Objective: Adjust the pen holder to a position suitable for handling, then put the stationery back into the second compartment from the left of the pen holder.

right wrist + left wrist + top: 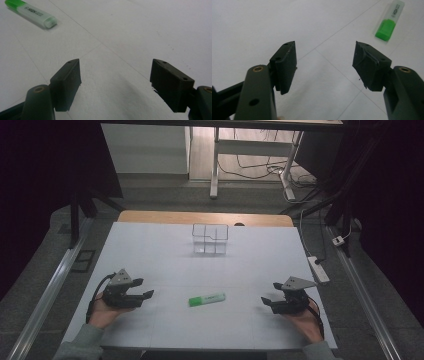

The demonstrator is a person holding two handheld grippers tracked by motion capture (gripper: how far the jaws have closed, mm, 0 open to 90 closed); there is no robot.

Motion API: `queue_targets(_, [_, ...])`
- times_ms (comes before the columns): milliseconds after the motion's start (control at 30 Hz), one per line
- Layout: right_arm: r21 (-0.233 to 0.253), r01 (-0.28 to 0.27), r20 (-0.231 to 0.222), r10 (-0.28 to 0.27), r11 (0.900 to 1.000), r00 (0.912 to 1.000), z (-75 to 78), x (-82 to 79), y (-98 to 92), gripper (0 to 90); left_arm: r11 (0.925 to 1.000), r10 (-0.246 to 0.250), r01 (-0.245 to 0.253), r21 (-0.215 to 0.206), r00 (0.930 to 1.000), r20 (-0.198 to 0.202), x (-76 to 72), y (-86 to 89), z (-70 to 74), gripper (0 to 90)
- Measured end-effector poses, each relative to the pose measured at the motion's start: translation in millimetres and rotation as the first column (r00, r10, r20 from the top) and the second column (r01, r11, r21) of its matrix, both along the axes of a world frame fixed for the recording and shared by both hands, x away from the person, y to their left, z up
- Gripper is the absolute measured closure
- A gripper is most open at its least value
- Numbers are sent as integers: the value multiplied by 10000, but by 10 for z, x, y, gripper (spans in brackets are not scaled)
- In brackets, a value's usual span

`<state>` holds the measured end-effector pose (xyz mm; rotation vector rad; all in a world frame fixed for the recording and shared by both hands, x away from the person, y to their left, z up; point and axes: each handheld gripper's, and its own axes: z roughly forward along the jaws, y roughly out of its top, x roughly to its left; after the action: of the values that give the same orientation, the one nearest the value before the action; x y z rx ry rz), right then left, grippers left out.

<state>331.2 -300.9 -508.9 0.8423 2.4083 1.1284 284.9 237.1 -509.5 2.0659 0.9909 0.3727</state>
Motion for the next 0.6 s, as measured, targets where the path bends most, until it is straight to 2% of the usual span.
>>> queue_targets(333, [87,-183,254,181,9998,9995,94,-26,30,239,10000,-9,9,24,10000,66,-15,-20,5,353])
queue_targets(600, [109,-763,292,759,9970,9967,186,-14,157,257,10000,-15,15,40,10000,77,-21,-19,2,352])
